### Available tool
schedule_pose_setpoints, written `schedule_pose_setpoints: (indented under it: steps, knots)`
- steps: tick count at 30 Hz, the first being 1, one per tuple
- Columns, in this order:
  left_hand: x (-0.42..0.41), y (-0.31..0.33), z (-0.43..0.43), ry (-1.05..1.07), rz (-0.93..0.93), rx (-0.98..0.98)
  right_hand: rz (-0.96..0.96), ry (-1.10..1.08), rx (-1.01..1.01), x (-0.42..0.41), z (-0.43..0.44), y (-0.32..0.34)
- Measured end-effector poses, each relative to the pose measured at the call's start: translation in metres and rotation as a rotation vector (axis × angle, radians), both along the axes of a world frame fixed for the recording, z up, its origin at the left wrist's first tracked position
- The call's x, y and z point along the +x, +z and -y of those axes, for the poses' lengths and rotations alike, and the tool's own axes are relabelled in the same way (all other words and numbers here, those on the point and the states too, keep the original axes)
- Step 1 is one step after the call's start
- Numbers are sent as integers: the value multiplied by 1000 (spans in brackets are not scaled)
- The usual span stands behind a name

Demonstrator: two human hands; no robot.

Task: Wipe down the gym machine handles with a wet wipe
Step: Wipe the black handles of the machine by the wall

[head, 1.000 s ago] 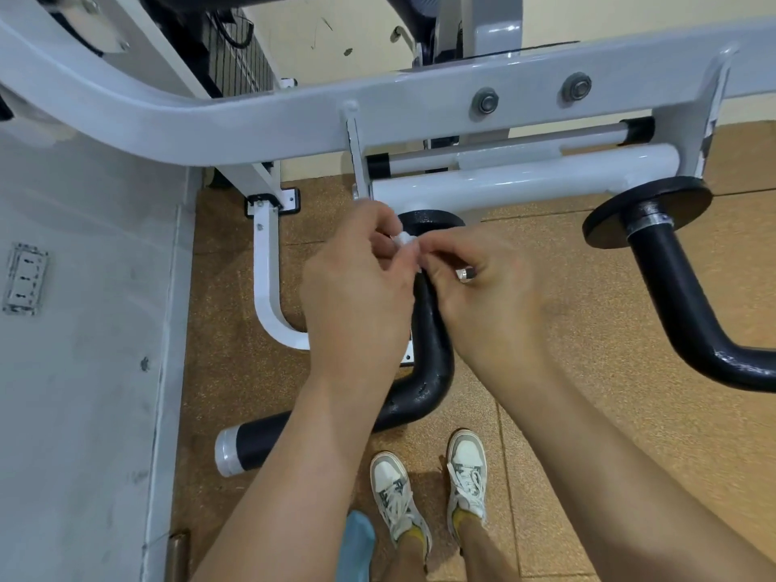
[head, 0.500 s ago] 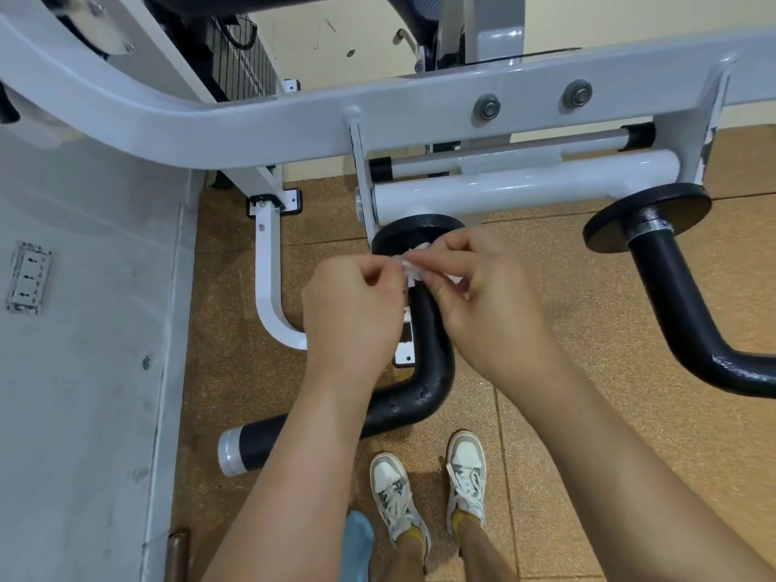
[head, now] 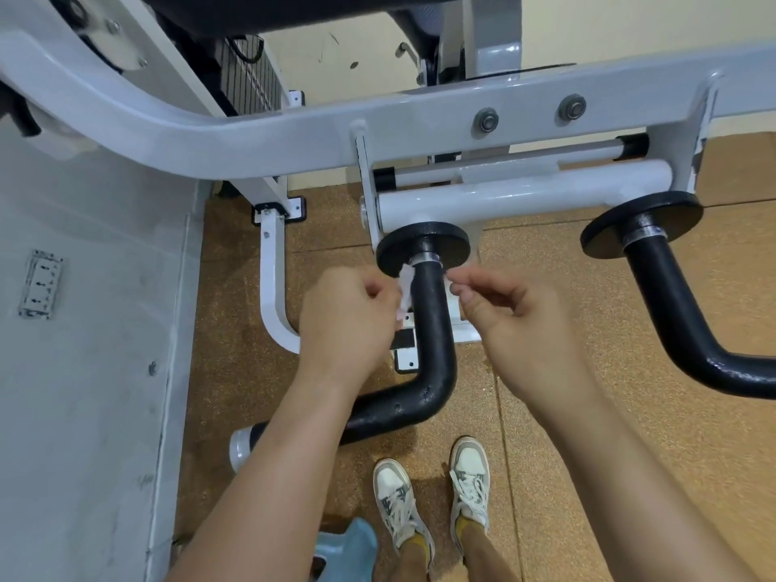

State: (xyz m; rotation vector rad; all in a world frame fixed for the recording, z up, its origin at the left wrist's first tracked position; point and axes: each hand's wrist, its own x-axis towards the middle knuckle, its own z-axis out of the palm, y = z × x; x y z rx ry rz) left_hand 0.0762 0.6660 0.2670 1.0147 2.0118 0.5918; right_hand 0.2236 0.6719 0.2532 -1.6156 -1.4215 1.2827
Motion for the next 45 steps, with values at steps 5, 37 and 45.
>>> schedule_pose_setpoints:
  steps: [5,37,45]
  knots:
    - [12,10,-10,-56,-104,136,-72,42,-2,-6,-2,11]
    - [19,11,1,-307,-291,160,-417,-286,-303,-10,-6,-27]
    - [23,7,4,-543,-463,200,-583,-377,-328,-18,-9,-28]
